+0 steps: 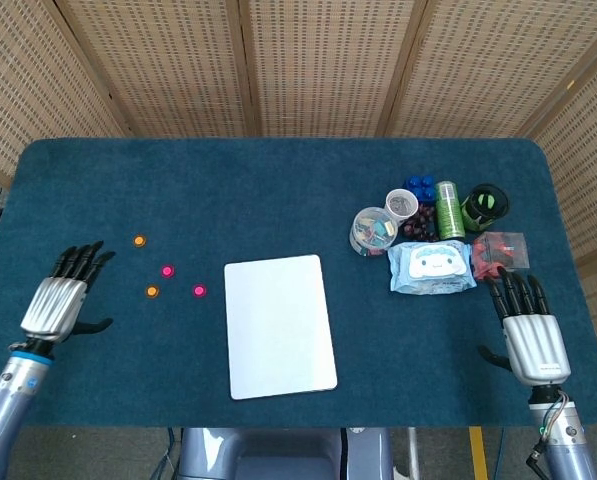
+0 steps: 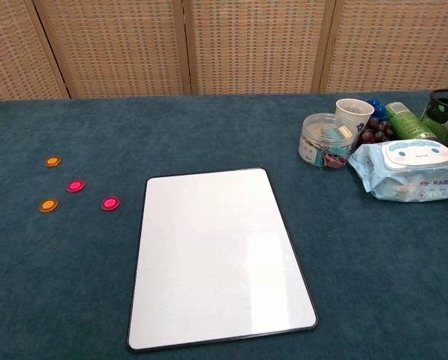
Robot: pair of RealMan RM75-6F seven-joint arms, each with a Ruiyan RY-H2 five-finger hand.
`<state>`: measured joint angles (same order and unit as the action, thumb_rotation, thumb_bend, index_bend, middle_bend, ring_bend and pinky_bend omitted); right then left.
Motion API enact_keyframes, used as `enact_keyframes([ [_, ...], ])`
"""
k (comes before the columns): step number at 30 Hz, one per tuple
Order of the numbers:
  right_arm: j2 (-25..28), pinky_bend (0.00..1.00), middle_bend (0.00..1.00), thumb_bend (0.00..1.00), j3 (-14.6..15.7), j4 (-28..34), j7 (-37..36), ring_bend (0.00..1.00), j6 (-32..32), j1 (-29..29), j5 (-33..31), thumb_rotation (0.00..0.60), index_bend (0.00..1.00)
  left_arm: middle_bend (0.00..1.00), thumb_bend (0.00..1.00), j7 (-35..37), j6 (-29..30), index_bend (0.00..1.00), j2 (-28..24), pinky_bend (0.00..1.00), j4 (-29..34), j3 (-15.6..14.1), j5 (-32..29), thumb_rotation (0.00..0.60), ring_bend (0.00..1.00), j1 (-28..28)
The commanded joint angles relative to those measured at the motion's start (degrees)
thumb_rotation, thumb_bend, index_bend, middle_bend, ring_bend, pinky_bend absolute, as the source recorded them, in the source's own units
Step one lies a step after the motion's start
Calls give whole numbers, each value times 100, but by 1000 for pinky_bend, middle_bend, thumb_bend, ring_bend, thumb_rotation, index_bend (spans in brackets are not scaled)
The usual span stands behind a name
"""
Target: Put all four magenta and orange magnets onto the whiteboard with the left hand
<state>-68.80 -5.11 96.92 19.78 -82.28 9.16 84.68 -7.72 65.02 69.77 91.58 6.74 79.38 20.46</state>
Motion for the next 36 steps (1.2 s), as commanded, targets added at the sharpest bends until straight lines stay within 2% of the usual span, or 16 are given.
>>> enact_keyframes([
  [1, 10, 0, 0, 143, 0, 15, -9, 0, 21, 3, -29, 600, 0, 0, 152, -326, -949, 286, 558, 0, -414, 214, -538, 600, 0, 751],
  [5, 40, 0, 0, 144, -2, 64, -55, 0, 80, 9, -108, 600, 0, 0, 182, -1031, -1383, 322, 1113, 0, -635, 358, -1318, 600, 0, 1173],
  [12, 68, 0, 0, 142, 5, 83, -142, 0, 117, 21, -132, 600, 0, 0, 229, -1791, -1451, 324, 1627, 0, -903, 412, -2241, 600, 0, 1517],
  [22, 82, 0, 0, 142, 11, 106, -235, 0, 124, 21, -151, 600, 0, 0, 266, -2085, -1636, 331, 2042, 0, -1247, 420, -2810, 600, 0, 1903],
  [36, 105, 0, 0, 143, 14, 111, -327, 0, 158, 35, -184, 600, 0, 0, 299, -2477, -1534, 351, 2389, 0, -1531, 261, -3335, 600, 0, 2180],
])
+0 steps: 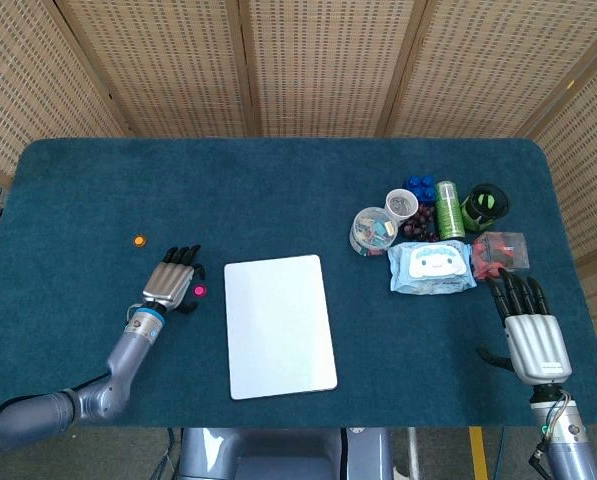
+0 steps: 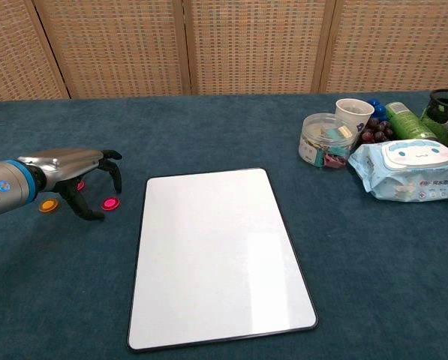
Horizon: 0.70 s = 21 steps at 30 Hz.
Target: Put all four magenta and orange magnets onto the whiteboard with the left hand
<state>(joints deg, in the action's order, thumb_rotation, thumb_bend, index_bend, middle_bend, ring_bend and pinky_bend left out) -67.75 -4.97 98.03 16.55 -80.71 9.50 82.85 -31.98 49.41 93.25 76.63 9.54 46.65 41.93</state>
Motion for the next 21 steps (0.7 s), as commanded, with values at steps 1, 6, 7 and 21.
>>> enact_keyframes([
  [1, 2, 0, 0, 143, 3, 2, -9, 0, 5, 2, -2, 600, 0, 0, 302, -75, 26, 351, 57, 0, -45, -25, -113, 600, 0, 54],
  [6, 6, 0, 0, 143, 1, 7, -32, 0, 13, 6, -16, 600, 0, 0, 324, -157, 37, 384, 77, 0, -33, -62, -243, 600, 0, 127],
  [7, 8, 0, 0, 143, 1, 7, -36, 0, 14, 6, -20, 600, 0, 0, 339, -171, 44, 417, 78, 0, -27, -71, -268, 600, 0, 136],
  [21, 10, 0, 0, 142, 7, 16, -53, 0, 17, 11, -28, 600, 0, 0, 386, -244, 218, 561, -91, 0, 220, -105, -491, 600, 0, 190],
])
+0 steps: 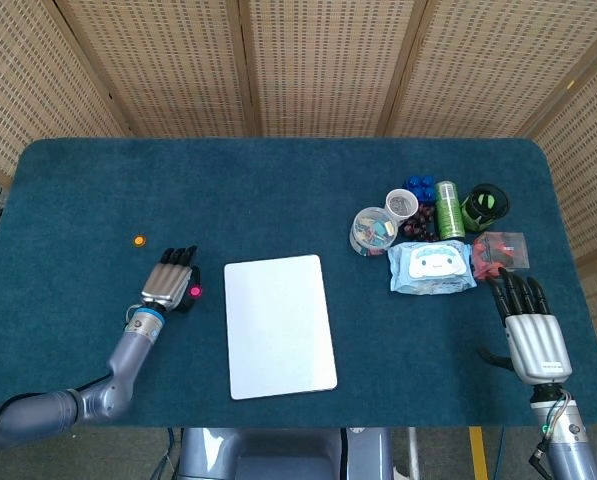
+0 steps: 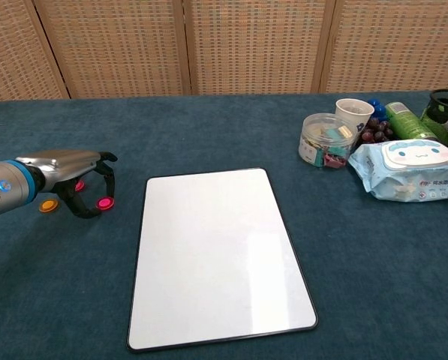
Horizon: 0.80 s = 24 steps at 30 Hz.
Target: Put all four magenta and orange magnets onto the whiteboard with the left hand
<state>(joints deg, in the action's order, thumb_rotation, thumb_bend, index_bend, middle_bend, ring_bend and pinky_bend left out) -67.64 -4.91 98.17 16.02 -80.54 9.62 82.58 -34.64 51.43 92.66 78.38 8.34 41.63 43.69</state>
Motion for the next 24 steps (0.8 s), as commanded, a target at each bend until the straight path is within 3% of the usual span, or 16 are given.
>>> enact_keyframes([
  [1, 1, 0, 0, 142, 1, 2, -1, 0, 0, 0, -1, 600, 0, 0, 390, 29, 25, 561, -51, 0, 79, 25, 17, 600, 0, 25],
  [12, 13, 0, 0, 143, 4, 16, -42, 0, 27, 8, -27, 600, 0, 0, 392, -191, 163, 561, -75, 0, 412, 286, -126, 600, 0, 405],
  [22, 24, 0, 0, 143, -3, 23, -117, 0, 58, 12, -77, 600, 0, 0, 390, -559, -120, 561, 685, 0, -482, 451, -783, 600, 0, 1017],
  [24, 29, 0, 0, 143, -7, 26, -135, 0, 78, 18, -97, 600, 0, 0, 386, -566, -164, 512, 822, 0, -667, 467, -840, 600, 0, 1102],
])
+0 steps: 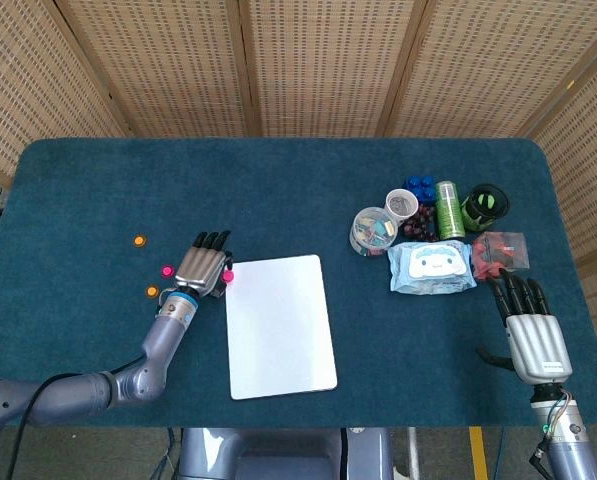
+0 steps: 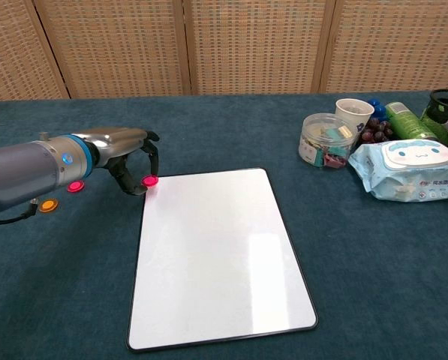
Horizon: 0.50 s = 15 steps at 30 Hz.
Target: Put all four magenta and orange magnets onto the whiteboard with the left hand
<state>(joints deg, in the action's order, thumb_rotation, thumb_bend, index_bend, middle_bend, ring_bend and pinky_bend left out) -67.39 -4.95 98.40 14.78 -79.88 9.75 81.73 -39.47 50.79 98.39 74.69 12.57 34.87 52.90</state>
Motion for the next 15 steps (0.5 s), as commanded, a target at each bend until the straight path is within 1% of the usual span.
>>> enact_keyframes([
  [1, 7, 0, 0, 144, -3, 4, -17, 0, 22, 8, -19, 600, 0, 0, 379, -78, -109, 426, 288, 0, -358, 45, -167, 600, 0, 205],
  [2, 10, 0, 0, 143, -4, 5, -21, 0, 29, 11, -25, 600, 0, 0, 371, -70, -119, 314, 319, 0, -407, 46, -172, 600, 0, 223],
  [4, 14, 0, 0, 142, -6, 6, -26, 0, 41, 16, -32, 600, 0, 0, 356, -57, -146, 158, 352, 0, -465, 48, -213, 600, 0, 248],
  [5, 15, 0, 0, 143, -5, 6, -27, 0, 43, 18, -34, 600, 0, 0, 349, -43, -163, 108, 354, 0, -474, 56, -243, 600, 0, 259],
  [7, 17, 0, 0, 144, -5, 6, -27, 0, 44, 19, -37, 600, 0, 0, 345, -8, -179, 76, 314, 0, -431, 55, -240, 600, 0, 260],
  [10, 16, 0, 0, 143, -1, 4, -25, 0, 35, 17, -26, 600, 0, 0, 338, 63, -142, 73, 218, 0, -310, 52, -176, 600, 0, 224],
  [12, 14, 0, 0, 142, 6, 5, -11, 0, 28, 17, -11, 600, 0, 0, 333, 169, -74, 72, 16, 0, -87, 50, -88, 600, 0, 141],
  [13, 12, 0, 0, 143, 7, 8, -6, 0, 25, 17, -8, 600, 0, 0, 335, 245, -83, 74, -95, 0, 38, 57, -52, 600, 0, 100],
  [15, 9, 0, 0, 143, 8, 16, 6, 0, 16, 15, -5, 600, 0, 0, 346, 386, -41, 131, -303, 0, 236, 41, 83, 600, 0, 10],
])
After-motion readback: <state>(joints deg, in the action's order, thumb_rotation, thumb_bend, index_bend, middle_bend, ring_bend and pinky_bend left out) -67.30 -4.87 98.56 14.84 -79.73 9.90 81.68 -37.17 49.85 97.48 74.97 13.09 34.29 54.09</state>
